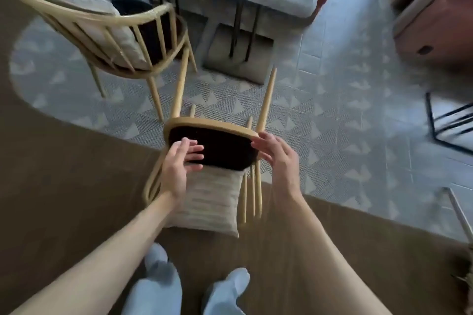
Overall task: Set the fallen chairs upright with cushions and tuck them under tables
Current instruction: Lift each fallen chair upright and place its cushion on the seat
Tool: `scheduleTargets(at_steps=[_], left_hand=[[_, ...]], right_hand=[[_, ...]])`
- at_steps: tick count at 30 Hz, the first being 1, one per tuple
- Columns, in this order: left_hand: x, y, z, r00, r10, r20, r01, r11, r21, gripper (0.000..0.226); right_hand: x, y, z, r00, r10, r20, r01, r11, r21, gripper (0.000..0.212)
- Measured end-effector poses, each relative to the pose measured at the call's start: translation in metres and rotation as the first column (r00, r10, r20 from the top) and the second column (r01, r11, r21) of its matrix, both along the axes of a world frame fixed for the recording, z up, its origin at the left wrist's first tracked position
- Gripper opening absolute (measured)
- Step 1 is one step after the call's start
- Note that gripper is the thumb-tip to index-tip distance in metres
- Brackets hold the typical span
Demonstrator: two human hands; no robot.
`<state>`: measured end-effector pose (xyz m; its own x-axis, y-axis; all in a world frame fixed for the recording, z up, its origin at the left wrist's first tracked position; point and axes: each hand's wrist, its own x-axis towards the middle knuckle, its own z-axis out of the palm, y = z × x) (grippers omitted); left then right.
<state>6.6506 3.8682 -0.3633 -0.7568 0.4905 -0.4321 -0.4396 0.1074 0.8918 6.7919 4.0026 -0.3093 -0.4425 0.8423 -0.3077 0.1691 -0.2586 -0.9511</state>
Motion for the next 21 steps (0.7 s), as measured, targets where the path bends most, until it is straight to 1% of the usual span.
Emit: scheduleTargets(at_steps=[3,5,7,10,13,18,21], left_hand=[[0.004,-0.011,-0.046,0.995,0.037,0.094,-0.036,0.999,-0.012,0.035],[0.007,-0.021,-0.077,0.981,0.058,0.185,-0.054,0.998,-0.028,0.037],[0.007,-0.03,-0.11,0.952,0.101,0.29,-0.091,0.995,-0.049,0.04],[0.007,-0.042,-0.162,0.871,0.179,0.457,-0.152,0.984,-0.095,0.047],[0.014,-0.056,-0.223,0.794,0.236,0.561,-0.185,0.972,-0.147,0.05],[0.046,-0.079,-0.335,0.72,0.304,0.623,-0.186,0.951,-0.249,0.054],[0.07,-0.091,-0.407,0.649,0.365,0.668,-0.238,0.931,-0.277,0.061]], right_hand=[[0.001,-0.01,-0.052,1.0,0.013,0.02,-0.011,0.995,-0.096,0.022],[-0.002,-0.019,-0.087,0.999,-0.026,0.04,0.034,0.978,-0.204,0.023],[-0.01,-0.032,-0.124,0.996,-0.074,0.04,0.083,0.939,-0.333,0.025],[-0.017,-0.054,-0.187,0.992,-0.124,0.037,0.125,0.839,-0.53,0.028],[-0.018,-0.081,-0.257,0.989,-0.143,0.037,0.128,0.711,-0.692,0.037],[-0.003,-0.123,-0.373,0.982,-0.176,0.064,0.146,0.509,-0.848,0.064],[0.011,-0.14,-0.441,0.965,-0.239,0.106,0.2,0.416,-0.887,0.074]])
